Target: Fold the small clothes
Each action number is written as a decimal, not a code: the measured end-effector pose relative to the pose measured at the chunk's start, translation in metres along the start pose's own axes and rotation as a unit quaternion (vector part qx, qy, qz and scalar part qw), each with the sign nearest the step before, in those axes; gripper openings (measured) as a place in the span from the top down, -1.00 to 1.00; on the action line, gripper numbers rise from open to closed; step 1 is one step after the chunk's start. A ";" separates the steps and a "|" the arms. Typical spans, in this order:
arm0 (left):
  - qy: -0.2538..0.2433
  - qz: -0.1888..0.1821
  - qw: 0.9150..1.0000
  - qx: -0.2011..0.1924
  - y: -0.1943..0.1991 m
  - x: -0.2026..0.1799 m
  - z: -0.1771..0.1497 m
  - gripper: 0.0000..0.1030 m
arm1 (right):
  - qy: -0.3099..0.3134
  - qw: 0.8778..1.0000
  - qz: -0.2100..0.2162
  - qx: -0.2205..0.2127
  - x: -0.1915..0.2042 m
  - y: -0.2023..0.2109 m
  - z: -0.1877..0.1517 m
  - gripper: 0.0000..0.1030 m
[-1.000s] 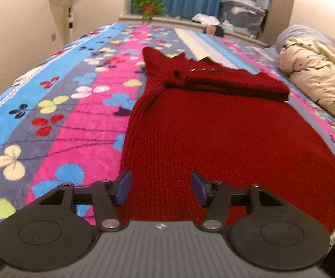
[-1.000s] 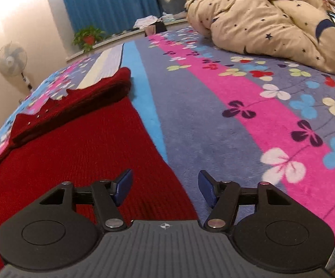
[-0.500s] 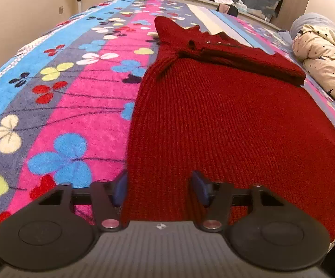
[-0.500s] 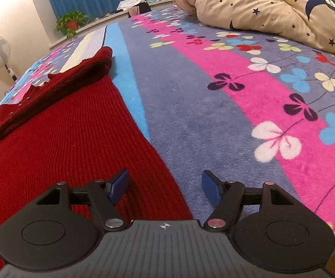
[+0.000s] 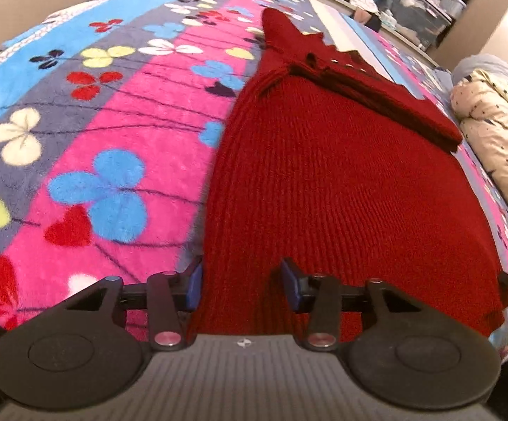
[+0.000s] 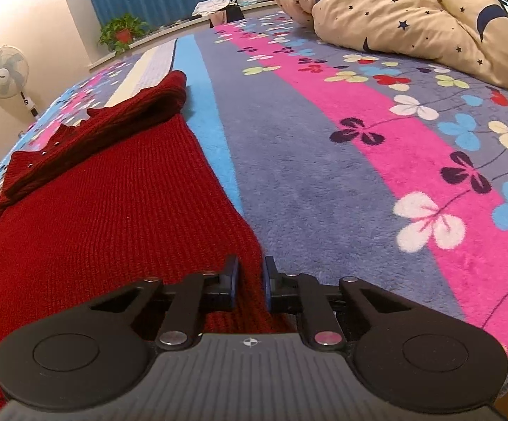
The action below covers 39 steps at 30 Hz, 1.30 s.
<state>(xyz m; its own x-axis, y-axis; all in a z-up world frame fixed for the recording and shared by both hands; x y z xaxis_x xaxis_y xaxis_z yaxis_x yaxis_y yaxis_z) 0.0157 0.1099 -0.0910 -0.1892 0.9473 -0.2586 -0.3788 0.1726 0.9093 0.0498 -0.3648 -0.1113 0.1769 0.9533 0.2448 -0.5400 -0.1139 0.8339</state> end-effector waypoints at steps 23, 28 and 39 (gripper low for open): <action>0.008 0.021 1.000 -0.012 0.000 0.001 -0.001 0.61 | 0.019 1.000 -0.012 0.015 0.002 -0.008 0.000 -0.09; 0.004 -0.023 0.997 -0.074 0.022 0.000 -0.001 0.75 | 0.020 0.999 0.044 0.000 0.004 0.001 0.003 0.80; 0.016 -0.024 1.000 -0.006 0.000 0.003 0.001 0.62 | -0.003 0.998 0.055 0.035 0.001 -0.009 0.001 0.41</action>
Point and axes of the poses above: each gripper's, at about its wrist camera, not at the fingertips, and y roughly against the way its jaws point, x to its left, z to its top, the point moved 1 cm from there along -y, roughly the way its jaws point, and after that the axes turned 13 degrees about x, right-handed, at the moved point
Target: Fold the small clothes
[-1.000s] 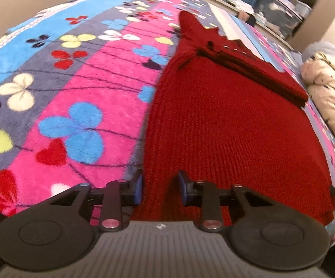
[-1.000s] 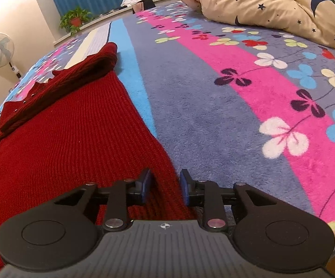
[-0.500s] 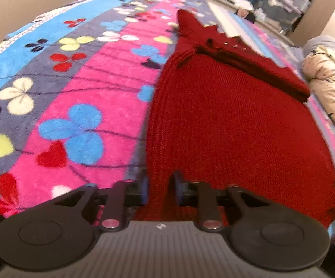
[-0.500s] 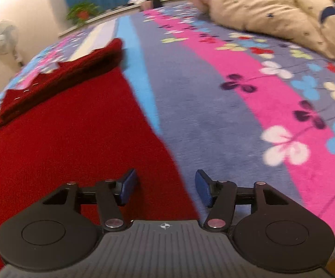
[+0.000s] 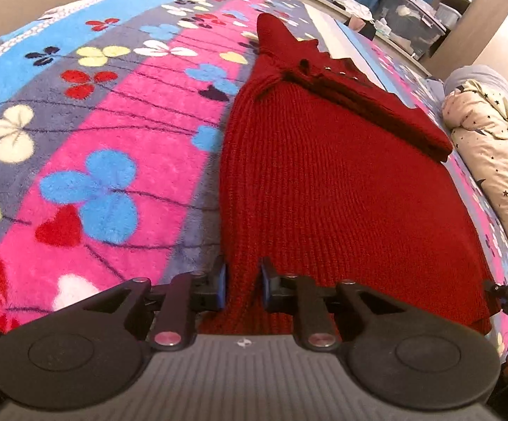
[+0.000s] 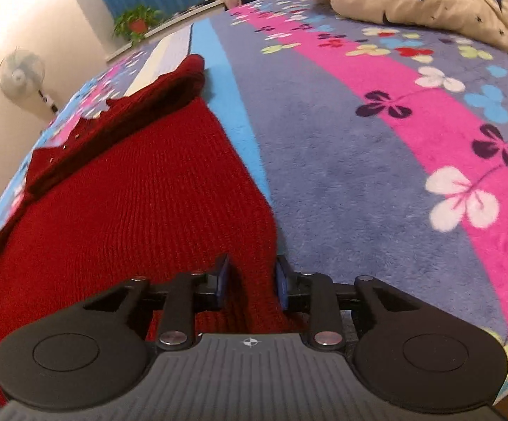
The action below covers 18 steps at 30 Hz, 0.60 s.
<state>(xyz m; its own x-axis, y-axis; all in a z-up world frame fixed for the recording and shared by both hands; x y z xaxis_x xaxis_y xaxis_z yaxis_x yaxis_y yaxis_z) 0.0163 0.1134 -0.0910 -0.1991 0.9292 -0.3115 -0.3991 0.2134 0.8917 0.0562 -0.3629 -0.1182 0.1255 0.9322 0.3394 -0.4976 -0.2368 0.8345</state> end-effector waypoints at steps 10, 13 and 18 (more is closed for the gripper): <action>0.005 -0.002 1.000 0.008 0.000 0.002 -0.002 0.53 | -0.013 0.998 0.061 0.019 -0.004 0.004 -0.002 0.41; 0.015 -0.019 1.000 0.001 0.002 0.005 -0.001 0.51 | -0.004 0.997 0.075 0.024 0.001 0.004 -0.003 0.41; 0.035 -0.039 0.999 -0.004 0.005 0.010 0.001 0.51 | -0.011 0.996 0.083 0.026 -0.001 0.004 -0.002 0.41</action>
Point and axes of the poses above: each gripper's, at about its wrist camera, not at the fingertips, and y roughly against the way its jaws point, x to its left, z to its top, the point moved 1 cm from there along -y, roughly the way its jaws point, and after that the axes turned 13 degrees about x, right-handed, at the moved point
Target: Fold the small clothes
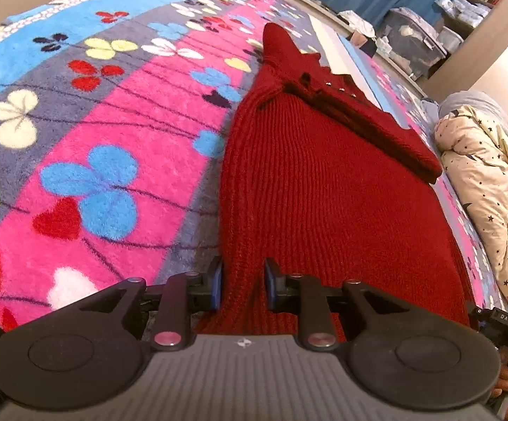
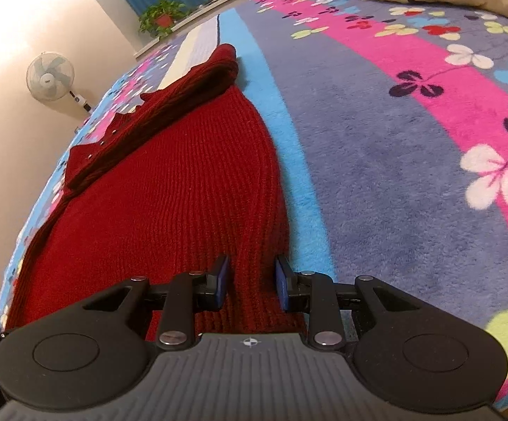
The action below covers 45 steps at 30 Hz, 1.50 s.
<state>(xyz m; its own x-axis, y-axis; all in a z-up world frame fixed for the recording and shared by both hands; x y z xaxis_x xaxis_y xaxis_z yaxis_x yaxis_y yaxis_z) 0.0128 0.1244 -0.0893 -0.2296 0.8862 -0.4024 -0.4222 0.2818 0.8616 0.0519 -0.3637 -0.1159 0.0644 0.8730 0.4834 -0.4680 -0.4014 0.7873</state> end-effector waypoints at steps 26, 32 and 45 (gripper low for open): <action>-0.125 -0.063 0.986 -0.089 0.097 -0.031 -0.012 0.81 | 0.056 0.992 0.066 -0.091 0.024 0.129 0.001 0.88; -0.156 -0.146 0.970 -0.112 0.170 -0.019 -0.032 0.81 | 0.042 0.982 0.111 -0.149 0.026 0.202 -0.051 0.89; -0.068 -0.083 0.994 0.009 0.048 -0.026 0.140 0.80 | -0.043 0.997 0.001 -0.062 0.004 0.105 0.106 0.89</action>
Point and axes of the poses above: each gripper's, at about its wrist camera, not at the fingertips, and y roughly against the way its jaws point, x to its left, z to its top, the point moved 1 cm from there along -y, roughly the way its jaws point, and after that the axes turned 13 degrees about x, right-handed, at the moved point
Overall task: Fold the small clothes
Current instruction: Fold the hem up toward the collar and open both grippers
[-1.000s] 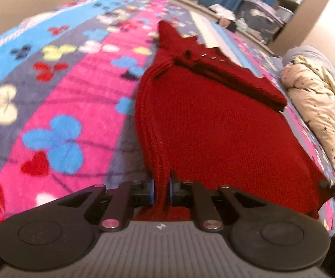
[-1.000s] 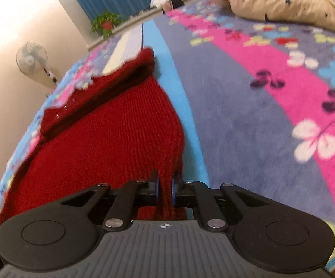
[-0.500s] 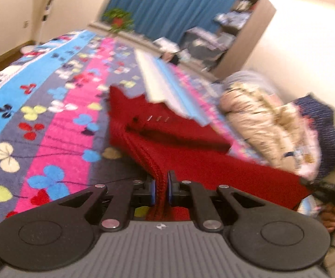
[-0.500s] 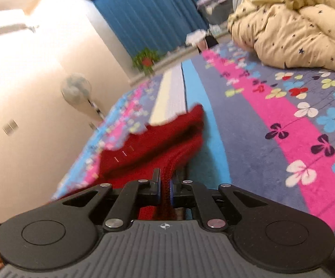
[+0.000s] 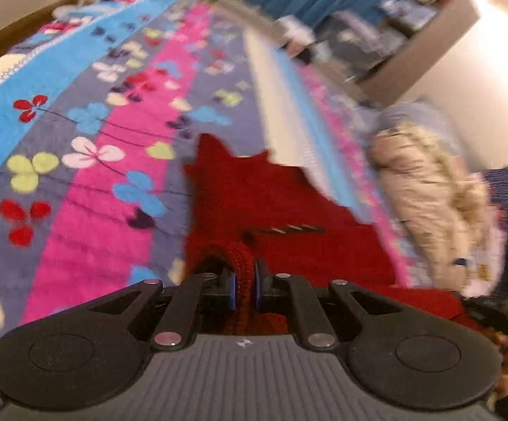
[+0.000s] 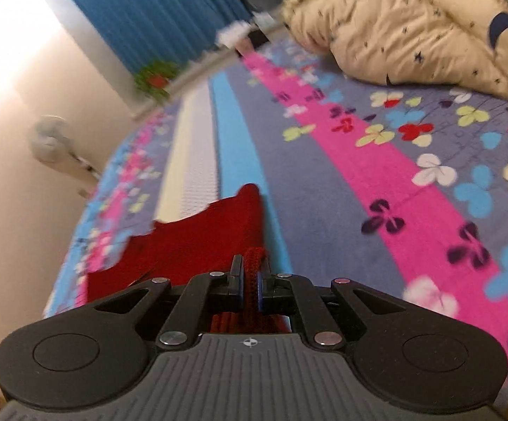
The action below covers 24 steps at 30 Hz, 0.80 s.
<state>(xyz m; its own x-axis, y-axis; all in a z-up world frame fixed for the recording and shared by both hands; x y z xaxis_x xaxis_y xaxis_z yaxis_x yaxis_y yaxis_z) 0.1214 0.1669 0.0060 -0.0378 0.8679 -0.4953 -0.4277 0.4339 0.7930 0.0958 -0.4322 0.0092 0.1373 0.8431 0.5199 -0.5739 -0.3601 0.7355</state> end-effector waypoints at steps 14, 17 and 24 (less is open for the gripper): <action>-0.004 0.083 0.995 0.054 -0.082 0.042 0.039 0.71 | -0.010 0.994 -0.076 0.076 -0.019 -0.118 0.019 0.87; -0.003 0.082 0.995 0.050 -0.081 0.034 0.037 0.70 | 0.004 0.994 -0.075 0.077 -0.019 -0.118 0.017 0.81; 0.009 0.057 0.998 0.026 -0.062 0.037 0.036 0.55 | -0.010 0.996 -0.076 0.048 -0.040 -0.095 0.019 0.24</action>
<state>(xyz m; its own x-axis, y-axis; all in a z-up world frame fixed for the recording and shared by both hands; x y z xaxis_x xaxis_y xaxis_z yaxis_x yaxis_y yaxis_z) 0.1792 0.1806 -0.0486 -0.0990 0.9079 -0.4072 -0.3715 0.3459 0.8616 0.1605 -0.4392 -0.0728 0.2336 0.8825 0.4082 -0.4665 -0.2666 0.8434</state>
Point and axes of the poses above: each gripper's, at about its wrist camera, not at the fingertips, and y roughly against the way its jaws point, x to its left, z to its top, the point moved 1 cm from there along -y, roughly the way its jaws point, and after that the axes turned 13 degrees about x, right-handed, at the moved point
